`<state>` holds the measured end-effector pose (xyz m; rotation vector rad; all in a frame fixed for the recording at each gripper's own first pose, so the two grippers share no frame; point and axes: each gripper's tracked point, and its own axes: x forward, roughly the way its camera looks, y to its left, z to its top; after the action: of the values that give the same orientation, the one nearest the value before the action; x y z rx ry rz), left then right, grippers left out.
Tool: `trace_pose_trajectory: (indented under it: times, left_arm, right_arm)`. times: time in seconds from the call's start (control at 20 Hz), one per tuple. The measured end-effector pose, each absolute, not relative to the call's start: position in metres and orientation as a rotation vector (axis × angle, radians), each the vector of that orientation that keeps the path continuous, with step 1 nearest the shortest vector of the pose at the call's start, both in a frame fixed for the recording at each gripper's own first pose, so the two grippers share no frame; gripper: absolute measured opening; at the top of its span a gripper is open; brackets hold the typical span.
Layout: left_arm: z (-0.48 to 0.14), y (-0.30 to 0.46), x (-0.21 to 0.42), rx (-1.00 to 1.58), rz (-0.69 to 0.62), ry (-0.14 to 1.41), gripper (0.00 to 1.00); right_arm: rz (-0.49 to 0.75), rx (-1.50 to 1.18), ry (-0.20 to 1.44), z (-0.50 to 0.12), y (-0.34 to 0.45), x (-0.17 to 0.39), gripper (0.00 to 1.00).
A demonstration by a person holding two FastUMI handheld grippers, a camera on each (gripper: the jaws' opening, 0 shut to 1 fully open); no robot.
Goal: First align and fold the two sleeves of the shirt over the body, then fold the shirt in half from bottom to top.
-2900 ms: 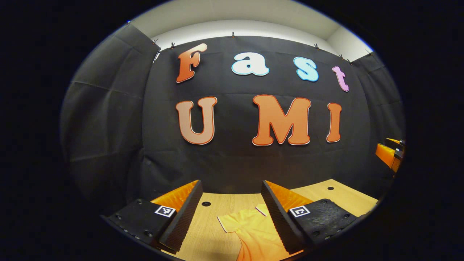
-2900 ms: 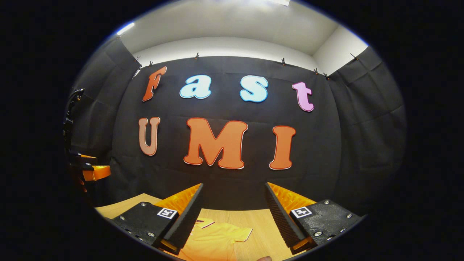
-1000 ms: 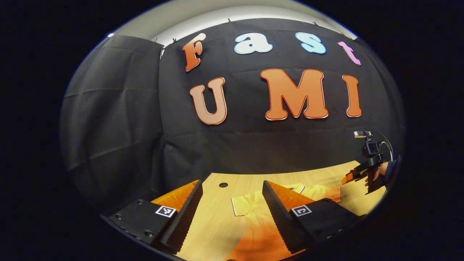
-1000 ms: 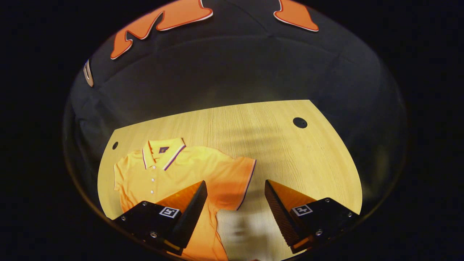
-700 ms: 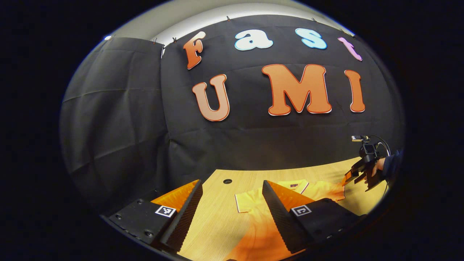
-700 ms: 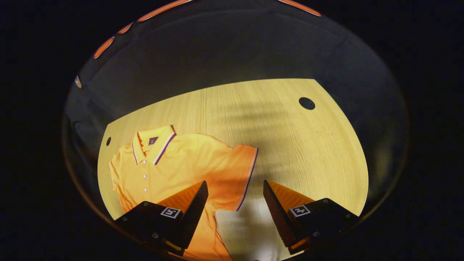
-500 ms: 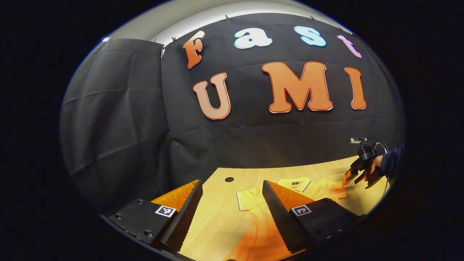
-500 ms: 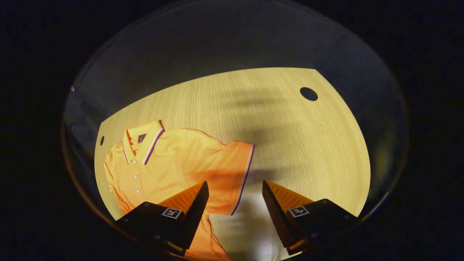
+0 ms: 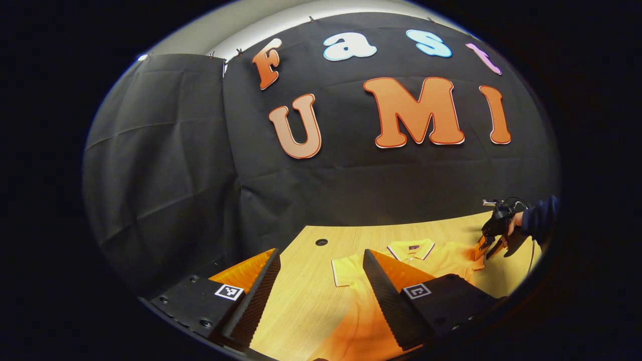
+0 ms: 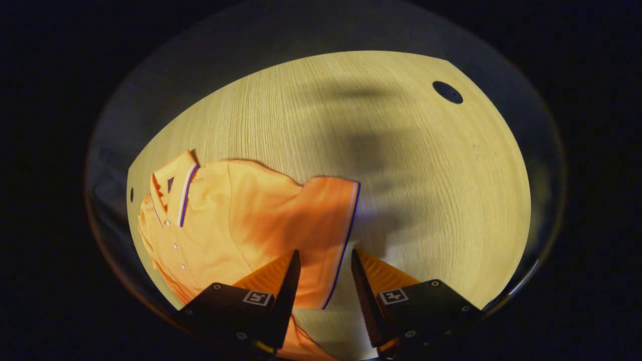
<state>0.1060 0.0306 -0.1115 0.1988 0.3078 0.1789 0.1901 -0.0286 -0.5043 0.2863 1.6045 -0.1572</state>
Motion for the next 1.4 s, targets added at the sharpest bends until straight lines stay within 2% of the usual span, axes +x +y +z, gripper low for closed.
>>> trace_pose_trajectory:
  times: [0.15, 0.25, 0.3, 0.35, 0.45, 0.5, 0.6, 0.95, 1.4]
  left_arm:
    - [-0.116, 0.033, 0.107, 0.196, 0.179, 0.318, 0.99]
    - [-0.117, 0.033, 0.108, 0.191, 0.177, 0.321, 0.99]
    - [-0.122, 0.034, 0.107, 0.188, 0.176, 0.323, 0.99]
    - [-0.124, 0.035, 0.108, 0.184, 0.176, 0.328, 0.99]
    - [-0.131, 0.040, 0.106, 0.172, 0.176, 0.343, 0.99]
    - [-0.132, 0.043, 0.106, 0.165, 0.177, 0.349, 0.99]
    - [-0.134, 0.048, 0.106, 0.158, 0.180, 0.351, 0.99]
    - [-0.136, 0.061, 0.106, 0.128, 0.162, 0.351, 0.99]
    - [-0.144, 0.090, 0.096, 0.096, 0.191, 0.364, 0.99]
  right_arm:
    - [-0.184, 0.206, 1.647, -0.507, -0.034, 0.190, 0.47]
    - [-0.160, 0.183, 1.650, -0.507, -0.032, 0.191, 0.41]
    - [-0.144, 0.181, 1.644, -0.507, -0.033, 0.192, 0.33]
    - [-0.153, 0.208, 1.639, -0.507, -0.031, 0.193, 0.30]
    - [-0.149, 0.259, 1.619, -0.507, -0.027, 0.196, 0.18]
    - [-0.152, 0.298, 1.601, -0.503, -0.026, 0.199, 0.19]
    - [-0.171, 0.378, 1.561, -0.503, -0.020, 0.209, 0.04]
    - [-0.125, 0.345, 1.461, -0.466, 0.001, 0.224, 0.04]
    - [0.010, 0.293, 1.391, -0.428, 0.071, 0.243, 0.04]
